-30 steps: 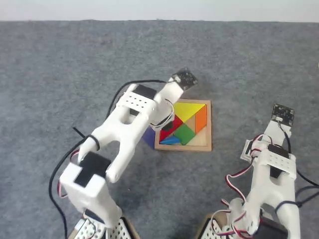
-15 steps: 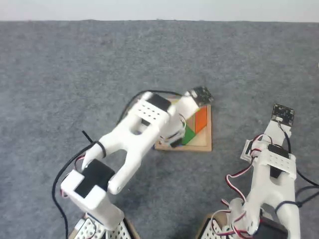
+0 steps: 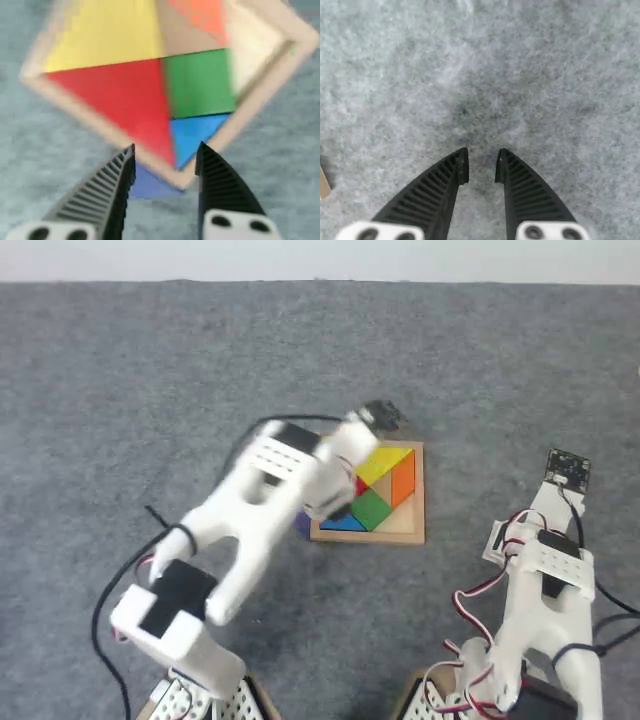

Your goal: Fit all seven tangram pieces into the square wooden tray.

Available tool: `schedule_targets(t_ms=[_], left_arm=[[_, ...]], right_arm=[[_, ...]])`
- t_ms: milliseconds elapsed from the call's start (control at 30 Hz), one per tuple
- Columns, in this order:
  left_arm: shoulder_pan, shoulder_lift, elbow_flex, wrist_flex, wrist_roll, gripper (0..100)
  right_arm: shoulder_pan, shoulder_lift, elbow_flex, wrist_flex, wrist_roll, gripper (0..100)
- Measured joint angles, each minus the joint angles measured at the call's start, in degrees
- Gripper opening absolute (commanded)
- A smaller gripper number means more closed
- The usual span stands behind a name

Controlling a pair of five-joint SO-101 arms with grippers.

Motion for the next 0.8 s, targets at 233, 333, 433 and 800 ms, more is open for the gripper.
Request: schedule_targets(t_ms=[233, 333, 433, 800], left_arm=[[-15.2, -0.2, 0.3, 0.0, 6.5, 20], [-16.2, -0.2, 2.2, 0.0, 6.7, 26], [-16.3, -0.2, 5.0, -1.5, 6.8, 28], [-16.2, -2.1, 12.4, -11.0, 1.4, 29]], right_arm=[[1.6, 0.0, 0.0, 0.0, 0.0, 10.5], [1.6, 0.0, 0.0, 0.0, 0.0, 10.5], [1.6, 0.0, 0.0, 0.0, 0.0, 10.4], [1.6, 0.0, 0.0, 0.0, 0.0, 10.4]])
